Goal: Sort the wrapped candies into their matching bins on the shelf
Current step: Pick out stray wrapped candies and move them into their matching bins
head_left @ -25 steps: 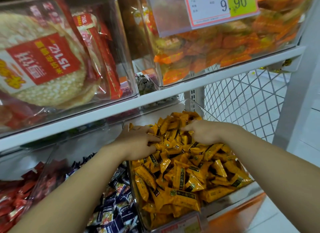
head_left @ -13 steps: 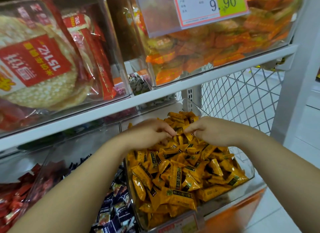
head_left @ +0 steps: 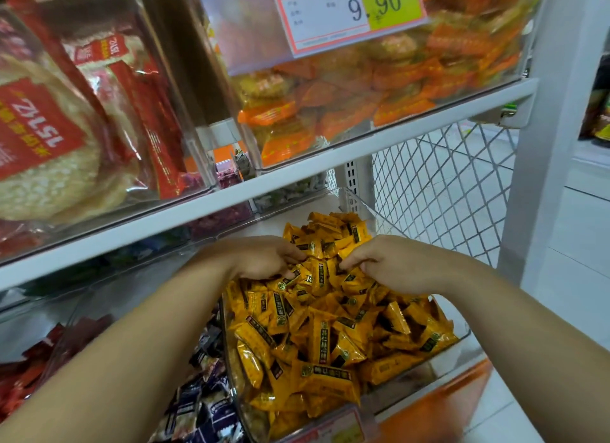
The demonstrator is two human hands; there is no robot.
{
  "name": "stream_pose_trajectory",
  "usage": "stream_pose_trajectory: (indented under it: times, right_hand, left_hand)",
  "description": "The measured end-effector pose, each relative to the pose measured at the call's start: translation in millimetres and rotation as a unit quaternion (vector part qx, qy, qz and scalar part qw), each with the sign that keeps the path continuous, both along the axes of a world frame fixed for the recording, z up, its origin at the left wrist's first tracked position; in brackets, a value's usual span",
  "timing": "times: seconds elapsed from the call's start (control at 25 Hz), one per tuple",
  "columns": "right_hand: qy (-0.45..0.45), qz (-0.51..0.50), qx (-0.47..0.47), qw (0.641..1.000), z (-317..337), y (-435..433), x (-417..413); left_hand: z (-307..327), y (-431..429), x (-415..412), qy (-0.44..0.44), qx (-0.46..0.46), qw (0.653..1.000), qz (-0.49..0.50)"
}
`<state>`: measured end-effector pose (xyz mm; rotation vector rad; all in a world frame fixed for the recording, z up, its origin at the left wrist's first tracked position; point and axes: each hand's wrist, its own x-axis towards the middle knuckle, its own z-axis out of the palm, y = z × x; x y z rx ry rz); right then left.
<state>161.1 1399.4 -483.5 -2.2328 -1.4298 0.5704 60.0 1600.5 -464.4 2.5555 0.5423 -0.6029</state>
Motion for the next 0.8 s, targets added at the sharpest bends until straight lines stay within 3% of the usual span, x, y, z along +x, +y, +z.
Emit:
stream_pose_trajectory:
  times: [0.16,0.32,0.4,0.48,0.64,0.8]
  right_hand:
    - [-0.012,0.008,0.024,1.000,7.2,-4.4,-5.5]
    - [-0.044,-0.052,0.134,0.989,31.1,-21.6,-0.3]
    - [-0.068,-0.085,0.145,0.983,28.1,-24.7,8.6]
    - [-0.084,-0.089,0.117,0.986,16.6,-24.3,14.3]
    - [-0.073,-0.078,0.080,0.991,4.3,-23.6,18.6]
    - [-0.067,-0.056,0.055,0.995,3.3,-23.0,18.5]
  left_hand:
    - [1.3,1.8,-6.8,-0.030,-0.007,1.000,0.004]
    - [14.6,-8.5,-3.0,-0.219,0.027,0.975,0.016]
    - [13.3,-18.3,13.2,-0.269,0.036,0.962,0.000]
    - [3.8,-27.0,35.6,-0.244,0.047,0.967,-0.053]
    - [-15.1,-23.4,57.3,-0.084,0.098,0.983,-0.131]
    - [-13.6,-21.6,34.2,-0.041,0.054,0.979,-0.193]
